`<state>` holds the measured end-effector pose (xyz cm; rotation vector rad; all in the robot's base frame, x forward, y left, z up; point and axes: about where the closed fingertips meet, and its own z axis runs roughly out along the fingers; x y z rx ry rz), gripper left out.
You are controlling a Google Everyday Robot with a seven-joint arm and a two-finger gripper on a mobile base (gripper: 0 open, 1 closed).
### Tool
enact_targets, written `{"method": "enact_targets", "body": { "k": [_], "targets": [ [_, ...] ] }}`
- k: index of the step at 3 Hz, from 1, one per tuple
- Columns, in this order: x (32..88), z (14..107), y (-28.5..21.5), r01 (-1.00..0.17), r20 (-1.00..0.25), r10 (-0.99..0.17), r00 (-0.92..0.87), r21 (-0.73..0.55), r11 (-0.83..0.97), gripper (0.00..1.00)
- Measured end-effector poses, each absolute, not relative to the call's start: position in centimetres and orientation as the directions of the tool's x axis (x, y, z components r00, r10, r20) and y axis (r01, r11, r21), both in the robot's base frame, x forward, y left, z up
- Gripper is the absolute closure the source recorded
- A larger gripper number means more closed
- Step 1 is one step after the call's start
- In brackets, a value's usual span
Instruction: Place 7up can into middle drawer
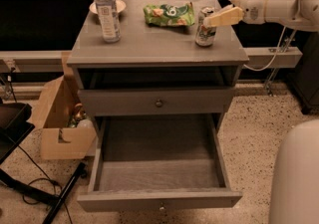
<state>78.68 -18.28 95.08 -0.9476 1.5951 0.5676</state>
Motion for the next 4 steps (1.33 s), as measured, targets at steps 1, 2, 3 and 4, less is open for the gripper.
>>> {"method": "enact_targets", "body": {
  "k": [1, 2, 3, 4],
  "targets": [
    [81.5, 93.0, -18.7, -0.801, -0.974, -0.219, -0.054, -0.089, 0.592, 0.0],
    [82.8, 91.6, -18.7, -0.794, -0.982, -0.18, -0.064, -0.059, 0.605, 0.0],
    [83.4, 91.9, -17.4, -0.805, -0.982, -0.184, -0.042, -0.075, 0.589, 0.18],
    [82.9, 93.3, -15.3, -0.822, -0.976, -0.219, -0.004, -0.121, 0.556, 0.41]
  ]
}}
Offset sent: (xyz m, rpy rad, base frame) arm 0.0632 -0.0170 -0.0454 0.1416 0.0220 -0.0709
